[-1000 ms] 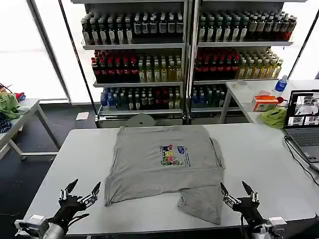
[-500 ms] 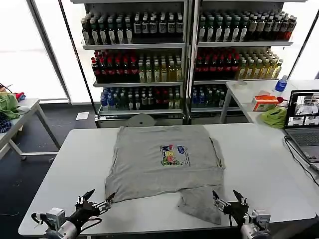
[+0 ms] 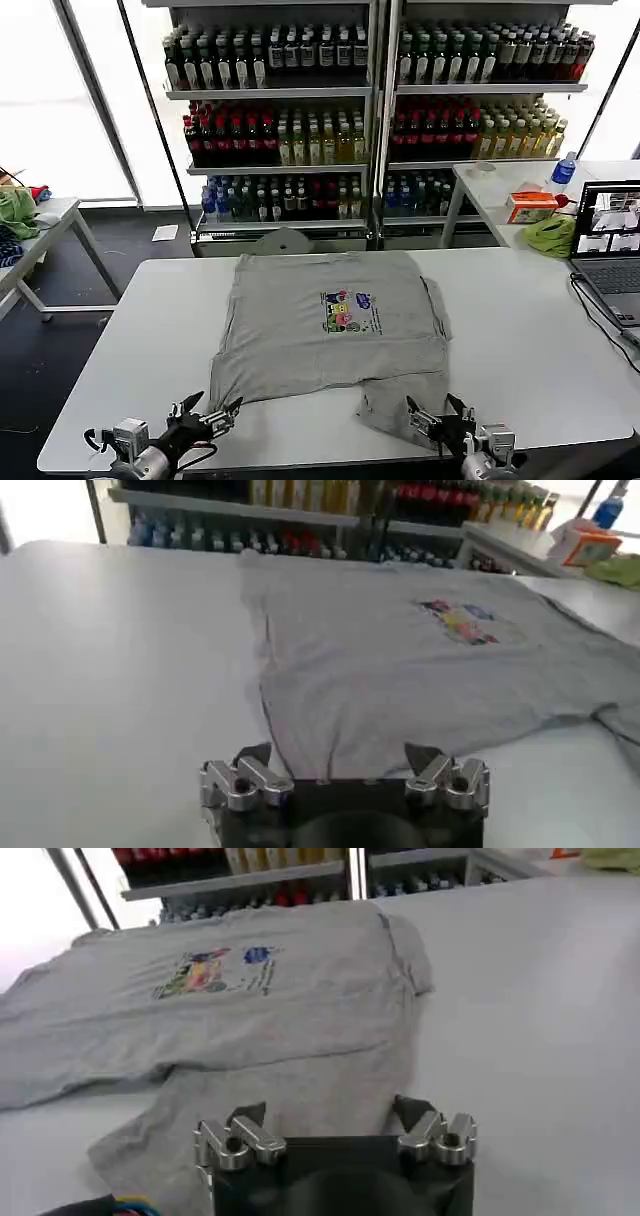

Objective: Fold and organize the clothes.

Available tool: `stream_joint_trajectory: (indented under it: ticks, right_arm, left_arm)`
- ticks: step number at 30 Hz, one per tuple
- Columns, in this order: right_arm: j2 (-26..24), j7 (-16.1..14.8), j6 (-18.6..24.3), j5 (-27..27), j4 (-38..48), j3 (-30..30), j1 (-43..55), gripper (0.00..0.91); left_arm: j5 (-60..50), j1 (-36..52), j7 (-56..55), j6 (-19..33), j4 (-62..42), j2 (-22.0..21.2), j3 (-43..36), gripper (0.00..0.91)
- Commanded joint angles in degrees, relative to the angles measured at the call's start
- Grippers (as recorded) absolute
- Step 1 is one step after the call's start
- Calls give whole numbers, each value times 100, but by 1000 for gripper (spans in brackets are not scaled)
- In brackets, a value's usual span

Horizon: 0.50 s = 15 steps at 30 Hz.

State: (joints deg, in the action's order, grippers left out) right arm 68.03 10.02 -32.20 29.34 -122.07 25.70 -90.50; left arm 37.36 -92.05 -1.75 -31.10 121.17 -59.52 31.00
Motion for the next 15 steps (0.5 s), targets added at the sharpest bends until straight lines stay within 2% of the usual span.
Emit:
stream_joint_trajectory:
  ticks: [1,4,15]
  right_arm:
    - [0,31,-95,5,37,-79,27,0]
    - [2,21,-93,5,40,-90,16,0]
    - [-10,-8,-88,33,-2,-59,-50,0]
  left_arm:
    - [1,20,-22,-36,-145,16,-69,171]
    - [-11,52,-24,-8,-261,-26,-119,30]
    - [-29,90,-13,76,-395,-108,-201,10]
